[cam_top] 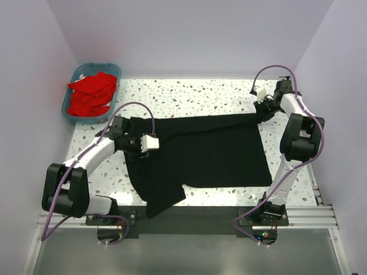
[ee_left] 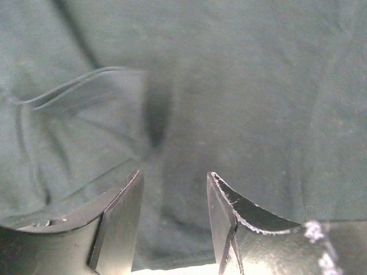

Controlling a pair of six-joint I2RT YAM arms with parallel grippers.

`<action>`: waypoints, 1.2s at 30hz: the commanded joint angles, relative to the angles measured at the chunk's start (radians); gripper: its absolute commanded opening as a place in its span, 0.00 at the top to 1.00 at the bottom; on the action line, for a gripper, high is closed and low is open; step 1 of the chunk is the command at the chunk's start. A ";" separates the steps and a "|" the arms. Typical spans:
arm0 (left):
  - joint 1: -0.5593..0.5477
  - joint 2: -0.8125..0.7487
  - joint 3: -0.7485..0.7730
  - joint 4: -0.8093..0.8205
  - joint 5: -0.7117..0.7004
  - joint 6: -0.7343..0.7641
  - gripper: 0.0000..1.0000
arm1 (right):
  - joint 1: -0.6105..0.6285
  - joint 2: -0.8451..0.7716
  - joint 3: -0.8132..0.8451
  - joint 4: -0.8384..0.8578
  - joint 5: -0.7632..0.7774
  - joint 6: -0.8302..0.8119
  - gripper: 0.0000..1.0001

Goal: Fold and stack the t-shirts
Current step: Fold the tshirt

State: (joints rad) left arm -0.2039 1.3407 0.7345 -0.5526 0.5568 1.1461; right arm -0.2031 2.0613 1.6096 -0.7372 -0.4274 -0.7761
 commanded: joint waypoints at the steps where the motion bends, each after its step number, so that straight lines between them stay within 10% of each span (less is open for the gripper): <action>1: 0.046 0.063 0.144 -0.023 0.104 -0.087 0.47 | -0.002 -0.007 -0.007 -0.017 0.021 -0.041 1.00; 8: 0.058 0.326 0.440 0.065 0.169 -0.555 0.22 | -0.002 -0.013 -0.030 -0.025 0.027 -0.048 1.00; 21: 0.024 0.549 0.595 0.109 0.002 -0.821 0.26 | -0.002 -0.017 -0.034 -0.022 0.032 -0.035 1.00; 27: 0.001 0.598 0.620 0.068 -0.058 -0.807 0.36 | -0.001 -0.012 -0.031 -0.021 0.033 -0.035 1.00; 36: -0.017 0.552 0.617 0.003 0.035 -0.761 0.81 | -0.002 -0.009 -0.022 -0.021 0.033 -0.029 1.00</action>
State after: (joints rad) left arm -0.2173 1.9430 1.3159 -0.5102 0.5236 0.3611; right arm -0.2031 2.0613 1.5776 -0.7555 -0.4053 -0.8005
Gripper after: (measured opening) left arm 0.215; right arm 0.023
